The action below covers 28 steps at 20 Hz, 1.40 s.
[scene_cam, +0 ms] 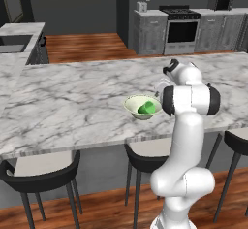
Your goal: Place the cup inside the bowl on the dining table and move the bowl to any counter.
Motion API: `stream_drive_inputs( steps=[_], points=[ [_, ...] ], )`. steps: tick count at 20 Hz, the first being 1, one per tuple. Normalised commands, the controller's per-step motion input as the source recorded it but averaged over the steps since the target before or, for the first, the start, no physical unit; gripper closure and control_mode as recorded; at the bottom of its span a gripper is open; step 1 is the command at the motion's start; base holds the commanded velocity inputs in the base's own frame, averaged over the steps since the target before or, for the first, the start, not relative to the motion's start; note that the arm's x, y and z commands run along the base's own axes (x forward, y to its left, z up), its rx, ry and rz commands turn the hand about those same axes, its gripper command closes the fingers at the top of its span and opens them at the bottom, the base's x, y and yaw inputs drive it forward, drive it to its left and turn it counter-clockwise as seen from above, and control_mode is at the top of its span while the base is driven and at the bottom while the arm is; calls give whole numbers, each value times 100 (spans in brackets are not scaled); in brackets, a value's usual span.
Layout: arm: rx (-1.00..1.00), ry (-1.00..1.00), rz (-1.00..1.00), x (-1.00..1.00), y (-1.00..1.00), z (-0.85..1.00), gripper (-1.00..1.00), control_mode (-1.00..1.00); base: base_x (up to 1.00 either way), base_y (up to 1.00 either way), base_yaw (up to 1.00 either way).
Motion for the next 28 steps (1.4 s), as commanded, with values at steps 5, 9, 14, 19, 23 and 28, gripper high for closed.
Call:
stream_drive_inputs(
  steps=[5,9,14,19,23,28],
  points=[
    [4,0,0,0,0,0,-100,-100,0,0,0],
    [0,0,0,0,-5,-7,-100,-100,0,0,0],
    [0,0,0,0,-10,-18,-100,-100,0,0,0],
    [0,0,0,0,-5,-16,-100,-100,0,0,0],
    [0,0,0,0,-4,-13,-100,-100,0,0,0],
    [0,0,0,0,0,-2,-100,-100,0,0,0]
  ],
)
